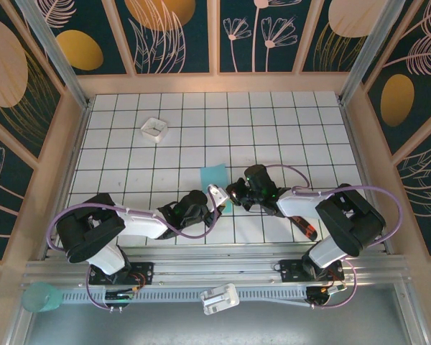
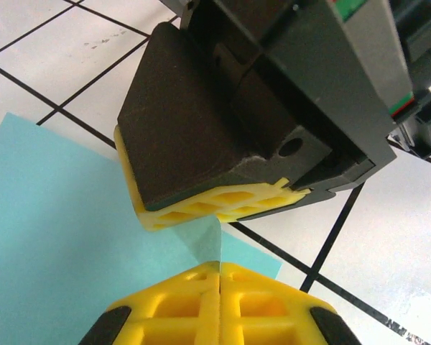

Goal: Fold a paper plane with a square sheet of paper (pick it up from the middle)
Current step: Fold the triangle a second time at the center of the table.

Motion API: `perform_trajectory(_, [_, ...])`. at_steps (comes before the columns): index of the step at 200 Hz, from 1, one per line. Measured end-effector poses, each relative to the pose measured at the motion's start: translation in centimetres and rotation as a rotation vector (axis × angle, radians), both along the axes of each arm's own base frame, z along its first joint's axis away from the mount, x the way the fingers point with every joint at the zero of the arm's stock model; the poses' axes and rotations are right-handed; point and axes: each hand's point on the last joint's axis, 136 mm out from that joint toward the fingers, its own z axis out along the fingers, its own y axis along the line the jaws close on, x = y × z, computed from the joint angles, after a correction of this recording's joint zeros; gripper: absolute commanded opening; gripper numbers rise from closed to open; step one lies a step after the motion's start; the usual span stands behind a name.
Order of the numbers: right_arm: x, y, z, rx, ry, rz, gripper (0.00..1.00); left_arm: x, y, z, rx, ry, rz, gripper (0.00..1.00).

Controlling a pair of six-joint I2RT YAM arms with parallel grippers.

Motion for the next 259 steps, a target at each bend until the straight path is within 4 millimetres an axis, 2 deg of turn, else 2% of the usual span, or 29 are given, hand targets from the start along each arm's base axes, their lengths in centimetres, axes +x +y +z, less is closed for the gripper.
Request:
perform_trajectory(32, [0.2, -0.3, -0.1, -0.003, -0.001, -0.008, 0.27, 0.0, -0.3, 0.4, -0.029, -0.003, -0.003, 0.00])
perform_trajectory(53, [0.5, -1.7, 0.3, -0.018, -0.014, -0.032, 0.32, -0.6, -0.6, 0.5, -0.062, 0.024, -0.022, 0.00])
perform_trajectory(82, [2.1, -4.8, 3.3, -0.065, -0.147, -0.069, 0.37, -2.0, -1.5, 0.9, -0.129, 0.093, -0.082, 0.00])
perform_trajectory(97, [2.8, -5.7, 5.0, -0.101, -0.251, -0.048, 0.39, -2.9, -1.8, 0.8, -0.156, 0.136, -0.117, 0.00])
perform_trajectory(126, [3.7, -4.8, 6.8, -0.167, -0.400, 0.080, 0.42, -4.6, -1.5, 0.1, -0.174, 0.221, -0.163, 0.00])
perform_trajectory(139, [4.0, -3.9, 7.1, -0.181, -0.440, 0.141, 0.39, -5.1, -1.2, 0.0, -0.187, 0.248, -0.168, 0.00])
perform_trajectory(162, [3.8, -2.3, 6.0, -0.185, -0.453, 0.245, 0.31, -5.0, -0.8, 0.2, -0.215, 0.271, -0.160, 0.00])
perform_trajectory(185, [3.4, -1.1, 3.2, -0.197, -0.399, 0.321, 0.26, -4.6, -0.6, 0.6, -0.247, 0.285, -0.146, 0.00])
perform_trajectory(223, [3.0, -1.2, -1.2, -0.247, -0.308, 0.370, 0.23, -3.9, 0.1, 0.8, -0.292, 0.321, -0.116, 0.00])
perform_trajectory(259, [2.7, -1.5, -2.9, -0.274, -0.282, 0.393, 0.22, -3.2, 0.7, 0.8, -0.325, 0.356, -0.090, 0.00])
